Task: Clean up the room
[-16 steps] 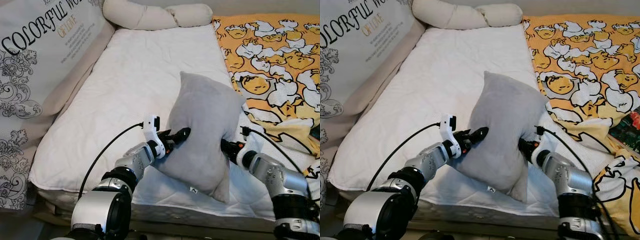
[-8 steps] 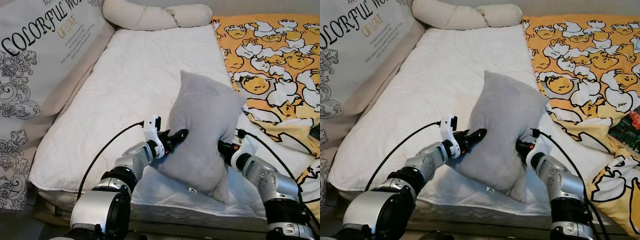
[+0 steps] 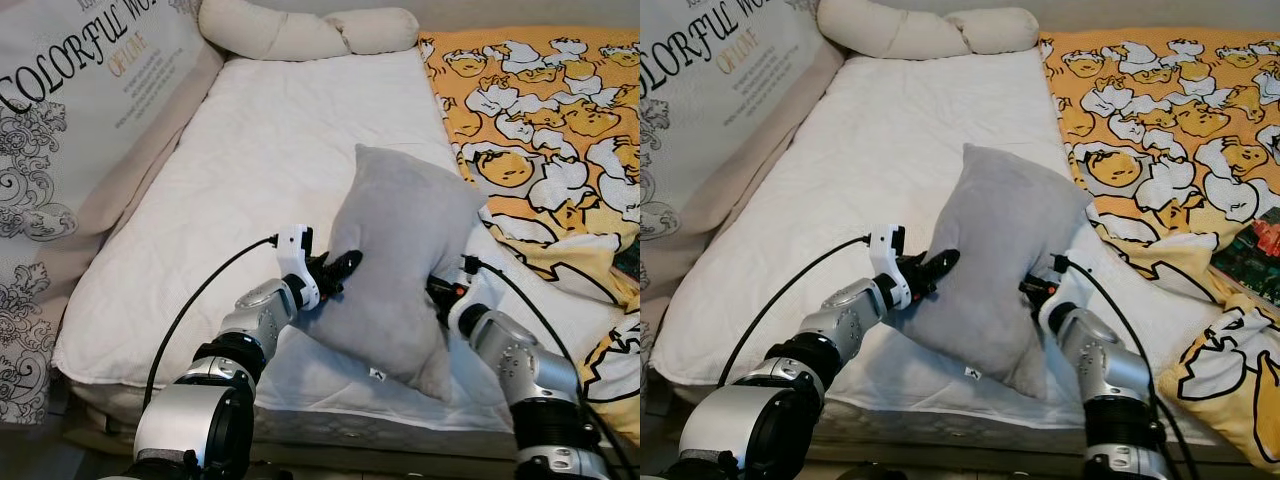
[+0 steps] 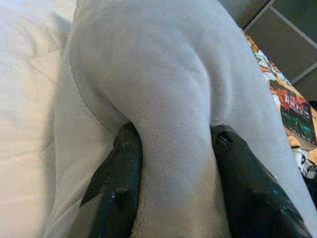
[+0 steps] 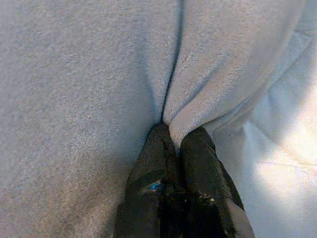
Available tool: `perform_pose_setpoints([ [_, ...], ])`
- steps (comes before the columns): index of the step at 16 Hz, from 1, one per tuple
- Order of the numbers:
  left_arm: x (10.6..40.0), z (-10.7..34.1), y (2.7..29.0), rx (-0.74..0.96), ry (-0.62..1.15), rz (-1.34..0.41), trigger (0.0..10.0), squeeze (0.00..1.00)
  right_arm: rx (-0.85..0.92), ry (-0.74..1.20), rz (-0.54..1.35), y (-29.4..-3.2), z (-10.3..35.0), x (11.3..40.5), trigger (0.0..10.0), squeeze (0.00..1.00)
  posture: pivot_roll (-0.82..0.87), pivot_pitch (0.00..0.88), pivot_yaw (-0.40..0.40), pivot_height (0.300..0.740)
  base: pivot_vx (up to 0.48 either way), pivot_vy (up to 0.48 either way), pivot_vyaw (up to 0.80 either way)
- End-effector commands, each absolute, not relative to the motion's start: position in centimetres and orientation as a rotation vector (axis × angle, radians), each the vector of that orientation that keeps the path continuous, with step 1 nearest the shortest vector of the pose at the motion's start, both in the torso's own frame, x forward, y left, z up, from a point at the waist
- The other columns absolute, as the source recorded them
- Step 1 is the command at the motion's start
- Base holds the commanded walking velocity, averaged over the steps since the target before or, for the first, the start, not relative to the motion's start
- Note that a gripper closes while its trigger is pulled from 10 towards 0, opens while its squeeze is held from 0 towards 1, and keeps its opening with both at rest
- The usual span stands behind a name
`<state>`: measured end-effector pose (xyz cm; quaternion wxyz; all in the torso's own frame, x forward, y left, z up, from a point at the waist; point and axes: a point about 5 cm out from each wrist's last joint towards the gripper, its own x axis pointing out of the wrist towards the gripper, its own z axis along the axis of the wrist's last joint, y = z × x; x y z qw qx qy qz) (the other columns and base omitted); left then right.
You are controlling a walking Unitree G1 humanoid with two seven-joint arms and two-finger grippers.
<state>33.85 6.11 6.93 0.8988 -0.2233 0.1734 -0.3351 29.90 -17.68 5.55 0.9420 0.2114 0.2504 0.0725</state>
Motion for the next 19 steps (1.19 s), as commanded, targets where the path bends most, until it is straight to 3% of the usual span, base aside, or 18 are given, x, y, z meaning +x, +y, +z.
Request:
perform_pose_setpoints([
  [1,33.9,7.6,5.5,-0.440,0.328,-0.734,0.0,0.00,0.464,0.466,0.210,-15.9,6.7,30.7,0.0,0.00,-0.10,0.000,0.080,0.740,0.000,0.000,0.00],
  [6,35.6,12.0,7.0,-0.418,0.109,-0.705,0.0,0.00,0.517,0.251,0.197,-15.4,11.0,32.3,0.0,0.00,-0.08,0.000,0.069,0.740,0.000,0.000,0.00],
  [12,34.0,16.7,9.2,-0.204,-0.105,-0.644,0.0,0.00,0.414,0.075,0.255,-13.4,15.4,32.8,0.0,0.00,-0.03,0.000,0.043,0.740,0.000,0.000,0.00],
  [13,33.4,17.0,9.3,-0.095,-0.118,-0.641,0.0,0.00,0.384,0.052,0.269,-13.0,15.8,32.6,0.0,0.00,-0.03,0.000,0.036,0.740,0.000,0.000,0.00],
  [14,33.1,17.1,9.3,-0.044,-0.104,-0.610,9.8,0.00,0.327,0.031,0.268,-12.6,16.2,32.3,0.0,0.00,-0.03,0.000,0.030,0.740,0.000,0.000,0.00],
  [15,33.0,17.0,9.4,-0.037,-0.071,-0.578,10.0,0.00,0.293,0.023,0.258,-12.5,16.3,32.1,9.0,0.00,-0.03,0.000,0.029,0.740,0.000,0.000,0.00],
  [16,32.7,17.2,9.2,-0.048,-0.085,-0.600,10.0,0.00,0.298,0.033,0.245,-12.5,16.2,32.1,9.9,0.00,-0.03,0.000,0.029,0.740,0.000,0.000,0.00],
  [19,32.2,17.0,9.4,-0.032,-0.079,-0.567,10.0,0.00,0.276,0.047,0.242,-12.5,15.9,31.7,10.0,0.00,-0.03,0.000,0.024,0.740,0.000,0.000,0.00],
])
